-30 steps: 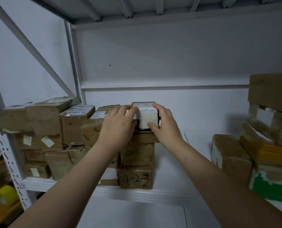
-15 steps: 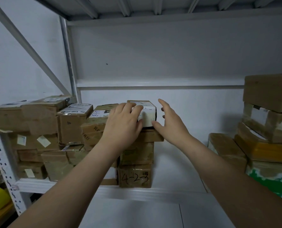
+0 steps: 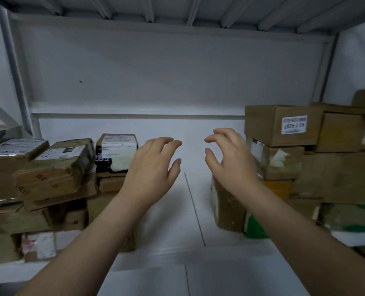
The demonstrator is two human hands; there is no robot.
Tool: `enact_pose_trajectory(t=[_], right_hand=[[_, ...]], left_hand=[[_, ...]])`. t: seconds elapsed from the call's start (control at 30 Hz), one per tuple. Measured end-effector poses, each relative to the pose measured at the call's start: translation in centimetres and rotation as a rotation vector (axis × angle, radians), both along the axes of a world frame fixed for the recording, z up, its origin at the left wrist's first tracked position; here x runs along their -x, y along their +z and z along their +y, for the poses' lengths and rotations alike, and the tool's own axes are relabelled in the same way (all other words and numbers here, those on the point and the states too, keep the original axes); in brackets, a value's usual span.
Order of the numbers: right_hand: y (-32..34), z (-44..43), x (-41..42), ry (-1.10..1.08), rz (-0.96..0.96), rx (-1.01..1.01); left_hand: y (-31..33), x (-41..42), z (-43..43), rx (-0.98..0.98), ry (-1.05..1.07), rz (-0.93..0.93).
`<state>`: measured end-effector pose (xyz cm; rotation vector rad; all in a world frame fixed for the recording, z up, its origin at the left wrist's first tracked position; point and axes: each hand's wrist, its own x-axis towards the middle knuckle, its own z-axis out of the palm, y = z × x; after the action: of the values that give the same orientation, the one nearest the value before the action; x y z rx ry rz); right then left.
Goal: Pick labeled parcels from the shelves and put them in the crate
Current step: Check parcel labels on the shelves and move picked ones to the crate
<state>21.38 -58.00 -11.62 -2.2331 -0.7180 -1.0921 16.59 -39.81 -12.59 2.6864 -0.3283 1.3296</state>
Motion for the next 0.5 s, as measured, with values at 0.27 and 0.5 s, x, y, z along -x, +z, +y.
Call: enact_pose_trajectory(t=[0.27,0.5], right_hand=[[-0.1,-11.0,-1.2,-0.19,-0.022,-0.05],[3.0,-19.1,-3.1,-0.423,-0.095,0.038]], left_hand=[[0.1,-3.4,-9.9,0.078,-0.169,0.071],[2.5,-7.6,-17.8,0.12,-0.245,0.098]])
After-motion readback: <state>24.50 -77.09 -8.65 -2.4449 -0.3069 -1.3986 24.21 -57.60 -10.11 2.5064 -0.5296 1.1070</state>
